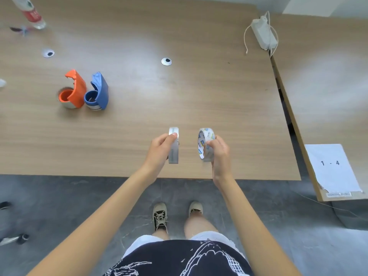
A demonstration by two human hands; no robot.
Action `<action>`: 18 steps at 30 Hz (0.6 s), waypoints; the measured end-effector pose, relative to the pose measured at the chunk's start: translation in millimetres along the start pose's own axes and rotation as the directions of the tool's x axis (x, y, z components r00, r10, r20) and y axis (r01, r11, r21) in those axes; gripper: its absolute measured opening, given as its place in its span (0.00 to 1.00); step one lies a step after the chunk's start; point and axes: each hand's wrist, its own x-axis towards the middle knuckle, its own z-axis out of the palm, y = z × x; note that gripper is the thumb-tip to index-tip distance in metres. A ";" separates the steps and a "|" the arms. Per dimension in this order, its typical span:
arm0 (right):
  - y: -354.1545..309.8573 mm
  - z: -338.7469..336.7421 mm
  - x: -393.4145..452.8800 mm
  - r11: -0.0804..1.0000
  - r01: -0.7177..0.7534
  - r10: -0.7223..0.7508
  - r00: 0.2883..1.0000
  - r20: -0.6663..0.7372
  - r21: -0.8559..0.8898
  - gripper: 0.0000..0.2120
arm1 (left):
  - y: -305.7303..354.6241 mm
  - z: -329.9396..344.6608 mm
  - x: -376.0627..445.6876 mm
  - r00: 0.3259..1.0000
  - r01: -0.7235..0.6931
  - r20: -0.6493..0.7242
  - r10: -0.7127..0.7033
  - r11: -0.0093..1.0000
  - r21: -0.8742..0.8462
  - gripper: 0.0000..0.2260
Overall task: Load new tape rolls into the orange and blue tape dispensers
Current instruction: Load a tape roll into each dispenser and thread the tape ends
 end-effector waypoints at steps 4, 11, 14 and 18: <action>9.2 22.0 -10.7 1.000 0.007 -0.007 1.000 0.021 -0.003 0.05 | -3.1 -29.5 -9.8 1.000 -0.002 -0.004 0.002 1.000 0.004 0.24; 22.0 46.5 -13.1 1.000 0.018 -0.017 0.995 0.095 -0.012 0.05 | -6.3 -62.2 -24.1 0.995 0.003 -0.096 -0.006 0.999 -0.032 0.16; 24.5 64.2 -19.0 1.000 0.006 -0.005 0.994 0.106 -0.012 0.04 | -6.8 -77.0 -23.8 0.993 -0.001 -0.116 -0.004 0.999 -0.039 0.15; 28.1 95.6 -28.5 1.000 -0.007 0.008 0.992 0.127 -0.005 0.04 | -4.0 -102.8 -24.9 0.995 -0.005 -0.099 -0.001 0.998 -0.057 0.25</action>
